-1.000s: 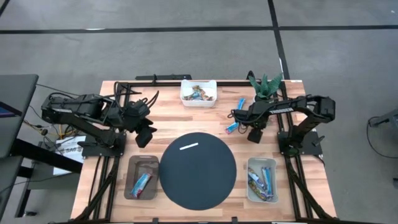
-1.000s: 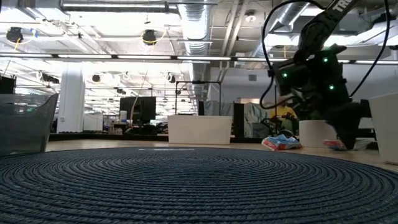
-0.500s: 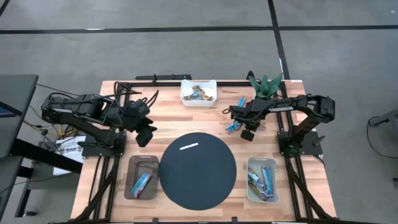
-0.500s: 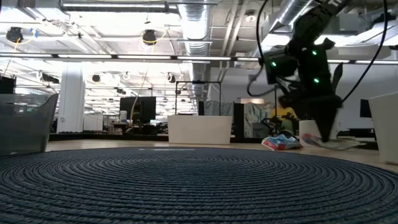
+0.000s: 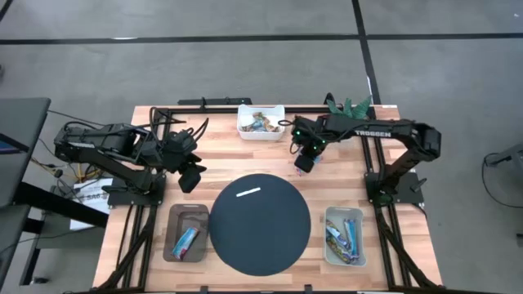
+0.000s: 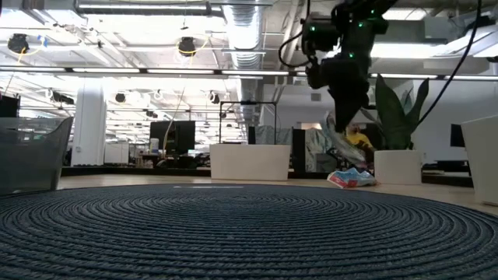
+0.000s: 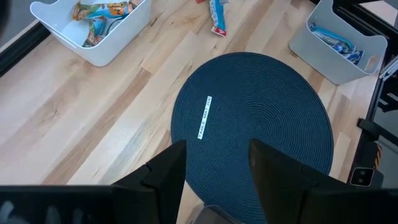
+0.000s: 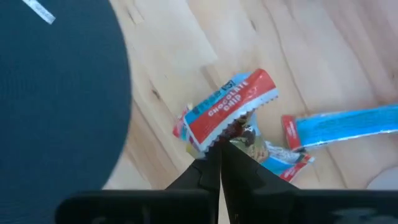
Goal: Pick and place Granola Bars by type
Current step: Put the red granola bar into the black bin
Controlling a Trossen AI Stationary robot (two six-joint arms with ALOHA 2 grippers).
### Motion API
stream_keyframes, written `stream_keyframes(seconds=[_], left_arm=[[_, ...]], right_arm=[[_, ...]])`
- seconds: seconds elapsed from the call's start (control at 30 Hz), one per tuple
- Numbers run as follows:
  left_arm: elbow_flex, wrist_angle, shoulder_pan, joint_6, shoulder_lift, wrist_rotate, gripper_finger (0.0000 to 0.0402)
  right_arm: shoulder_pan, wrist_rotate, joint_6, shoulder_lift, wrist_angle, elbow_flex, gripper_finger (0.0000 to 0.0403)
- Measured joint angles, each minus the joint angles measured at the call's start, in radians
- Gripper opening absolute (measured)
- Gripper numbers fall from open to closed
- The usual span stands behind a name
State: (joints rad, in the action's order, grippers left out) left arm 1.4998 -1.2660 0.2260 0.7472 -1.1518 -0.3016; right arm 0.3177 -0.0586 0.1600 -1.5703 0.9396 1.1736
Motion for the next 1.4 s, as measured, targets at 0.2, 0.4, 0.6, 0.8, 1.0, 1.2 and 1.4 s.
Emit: stream_keyframes(seconds=[0.2,0.4,0.6,0.8,1.0,1.2,1.4], left_arm=[[0.000,0.000,0.000,-0.003,0.000,0.000,0.0167],[0.000,0.000,0.000,-0.004,0.000,0.000,0.0167],[0.000,0.000,0.000,-0.004,0.000,0.000,0.0167],[0.000,0.000,0.000,-0.010,0.000,0.000,0.0167],[0.000,0.000,0.000,-0.023,0.000,-0.001,0.0167],[0.000,0.000,0.000,-0.027,0.000,-0.001,0.0167],[0.000,0.000,0.000,-0.030,0.000,-0.007,0.0167]], right_arm=[[0.012,-0.004,-0.012,-0.068,0.033,-0.002,0.0000],[0.010,-0.027,-0.039,-0.200,0.024,-0.002,0.0000],[0.010,-0.033,-0.039,-0.270,0.006,-0.002,0.0000],[0.010,-0.029,-0.040,-0.251,-0.003,-0.002,0.0000],[0.012,-0.033,-0.064,-0.241,-0.009,-0.001,0.0002],[0.012,-0.045,-0.074,-0.249,-0.010,-0.002,0.0060],[0.012,-0.039,-0.082,-0.249,-0.010,-0.002,0.0157]])
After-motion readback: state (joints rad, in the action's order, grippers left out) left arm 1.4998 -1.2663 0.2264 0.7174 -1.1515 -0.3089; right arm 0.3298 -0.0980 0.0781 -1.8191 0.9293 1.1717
